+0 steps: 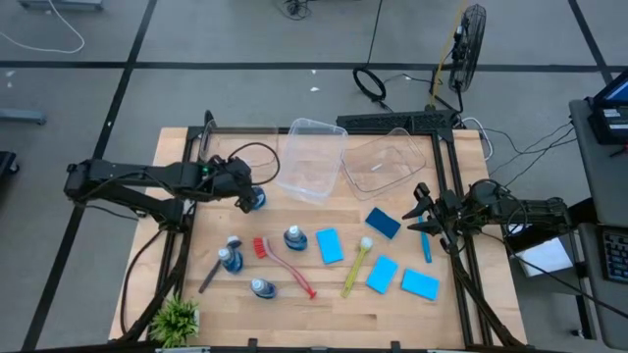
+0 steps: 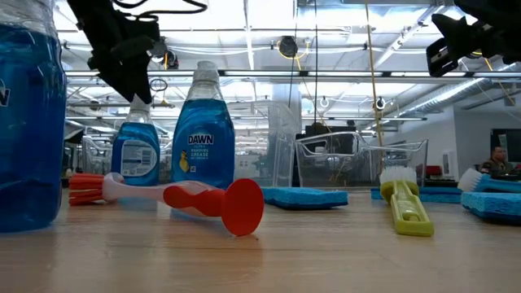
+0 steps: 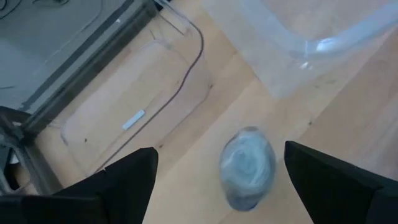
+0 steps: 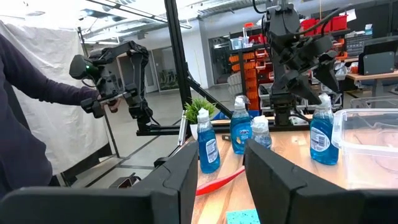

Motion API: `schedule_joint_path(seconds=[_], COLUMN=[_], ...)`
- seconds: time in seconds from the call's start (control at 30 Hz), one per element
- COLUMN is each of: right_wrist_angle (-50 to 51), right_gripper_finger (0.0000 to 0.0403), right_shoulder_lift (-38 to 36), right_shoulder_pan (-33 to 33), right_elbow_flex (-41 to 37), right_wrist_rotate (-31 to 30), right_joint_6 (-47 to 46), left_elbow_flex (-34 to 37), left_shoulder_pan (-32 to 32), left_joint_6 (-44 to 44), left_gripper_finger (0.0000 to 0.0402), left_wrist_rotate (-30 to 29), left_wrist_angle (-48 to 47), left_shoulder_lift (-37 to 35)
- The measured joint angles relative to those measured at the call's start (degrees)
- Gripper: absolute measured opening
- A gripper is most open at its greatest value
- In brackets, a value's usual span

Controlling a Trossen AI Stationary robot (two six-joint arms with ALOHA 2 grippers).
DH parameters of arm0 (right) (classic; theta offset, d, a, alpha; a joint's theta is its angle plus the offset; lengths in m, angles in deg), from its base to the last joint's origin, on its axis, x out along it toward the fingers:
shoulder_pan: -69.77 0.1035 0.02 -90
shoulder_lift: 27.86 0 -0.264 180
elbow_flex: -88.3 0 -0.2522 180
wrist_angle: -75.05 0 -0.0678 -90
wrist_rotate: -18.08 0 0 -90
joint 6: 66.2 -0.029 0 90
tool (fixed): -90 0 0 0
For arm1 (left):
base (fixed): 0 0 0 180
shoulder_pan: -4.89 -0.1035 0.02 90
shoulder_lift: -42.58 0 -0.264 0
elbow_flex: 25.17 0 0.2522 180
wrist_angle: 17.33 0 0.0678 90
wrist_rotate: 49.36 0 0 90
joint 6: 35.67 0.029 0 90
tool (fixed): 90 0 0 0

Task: Pick & Place Kitchen Sink Supplies
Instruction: Put the blue dish soap into the right transparent bin

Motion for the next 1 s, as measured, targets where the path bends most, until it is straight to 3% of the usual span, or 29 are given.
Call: schedule_joint_path(seconds=[0.37,1.0], right_wrist_angle=[-0.02,-0.01], right_gripper_finger=[0.0116,0.0116], right_shoulder_lift=[0.0,-0.02], right_shoulder_pan=[0.0,0.01], right_elbow_flex=[0.0,0.0], right_wrist_rotate=[0.0,0.0], right_joint_6=[0.0,0.01], left_elbow_flex=[0.0,-0.2], left_shoulder_pan=[-0.03,-0.03], left_joint_6=[-0.87,-0.65], left_gripper_finger=[0.0344,0.0266], left_wrist_rotate=[1.12,1.19], left_wrist_angle=[0.1,-0.82], left_shoulder_lift=[2.69,0.15])
